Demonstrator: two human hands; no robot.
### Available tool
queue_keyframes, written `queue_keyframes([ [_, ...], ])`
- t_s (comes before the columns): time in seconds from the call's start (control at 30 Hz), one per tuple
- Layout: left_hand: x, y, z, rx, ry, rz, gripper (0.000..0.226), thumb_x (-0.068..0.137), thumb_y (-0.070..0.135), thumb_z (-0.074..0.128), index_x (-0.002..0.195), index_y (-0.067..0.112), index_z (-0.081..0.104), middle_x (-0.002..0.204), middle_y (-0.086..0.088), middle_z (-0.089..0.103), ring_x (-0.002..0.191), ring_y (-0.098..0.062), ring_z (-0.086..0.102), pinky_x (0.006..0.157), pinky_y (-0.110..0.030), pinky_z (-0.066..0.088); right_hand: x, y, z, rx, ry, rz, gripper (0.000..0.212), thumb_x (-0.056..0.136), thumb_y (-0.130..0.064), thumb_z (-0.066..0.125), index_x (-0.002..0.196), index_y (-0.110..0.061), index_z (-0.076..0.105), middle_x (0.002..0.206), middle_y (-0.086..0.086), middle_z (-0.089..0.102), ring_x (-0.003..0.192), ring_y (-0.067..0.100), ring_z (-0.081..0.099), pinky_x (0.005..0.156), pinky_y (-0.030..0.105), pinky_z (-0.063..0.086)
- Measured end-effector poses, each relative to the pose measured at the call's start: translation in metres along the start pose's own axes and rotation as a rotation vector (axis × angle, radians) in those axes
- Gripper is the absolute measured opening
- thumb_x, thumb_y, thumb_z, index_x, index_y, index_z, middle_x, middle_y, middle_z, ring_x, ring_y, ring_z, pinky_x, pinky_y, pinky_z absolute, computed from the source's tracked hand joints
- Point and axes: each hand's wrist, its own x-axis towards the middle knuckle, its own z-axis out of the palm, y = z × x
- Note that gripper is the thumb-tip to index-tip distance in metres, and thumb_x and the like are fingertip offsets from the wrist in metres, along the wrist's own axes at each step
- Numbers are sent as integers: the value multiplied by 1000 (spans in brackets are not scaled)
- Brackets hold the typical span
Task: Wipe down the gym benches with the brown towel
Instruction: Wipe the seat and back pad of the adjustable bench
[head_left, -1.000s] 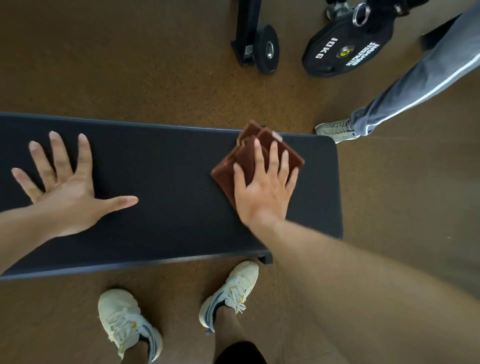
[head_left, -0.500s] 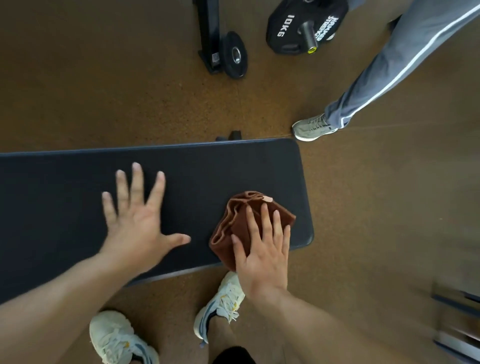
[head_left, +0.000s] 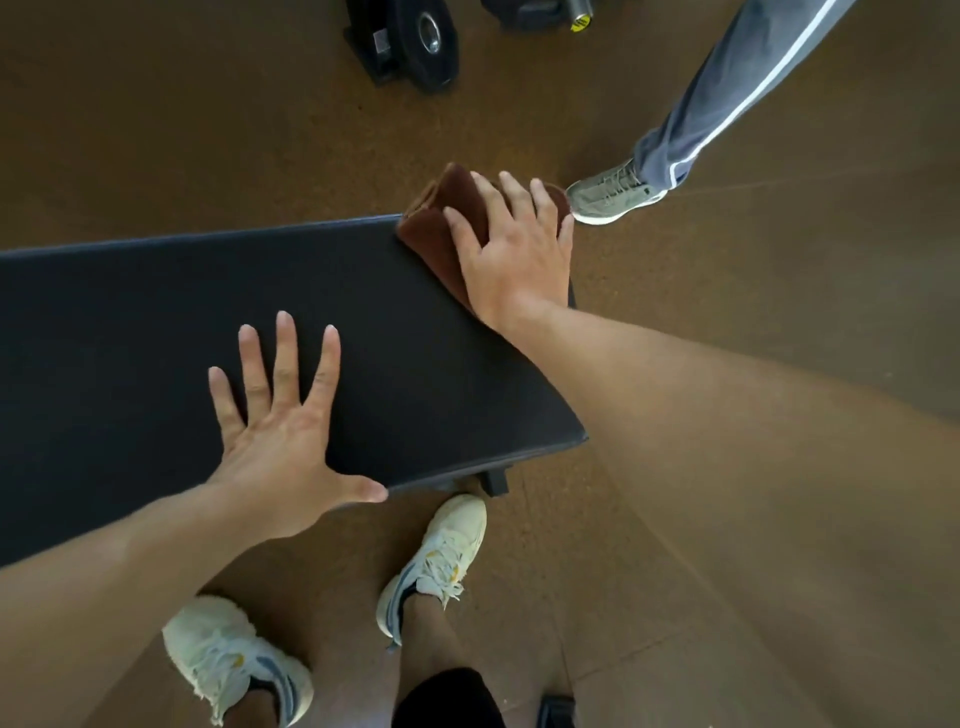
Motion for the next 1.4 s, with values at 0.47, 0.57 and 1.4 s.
queue_keyframes([
  [0.47, -1, 0, -1, -18, 1, 26, 155, 63, 74, 78, 136, 33, -53, 133, -2, -68, 126, -32, -60, 108, -56, -32, -204, 58, 10, 495, 101, 696, 55, 105, -56, 46, 156, -36, 41, 139, -9, 64, 129, 19, 61, 107, 42, 49],
  [0.57, -1, -3, 3, -38, 28, 44, 153, 65, 73, 78, 138, 34, -51, 135, -1, -67, 127, -31, -60, 110, -56, -31, -232, 35, 5, 665, -43, 939, 34, 104, -51, 53, 125, -28, 66, 107, -5, 76, 100, 19, 73, 90, 39, 56],
  [1.4, -52, -11, -4, -1313, 135, -63, 26, 107, 29, 47, 108, 32, 73, 100, 10, 78, 97, -6, 74, 82, -27, 58, -196, -22, -74, 1270, 173, 919, 12, 94, -36, 76, 104, -29, 75, 101, -5, 81, 86, 10, 79, 79, 38, 65],
])
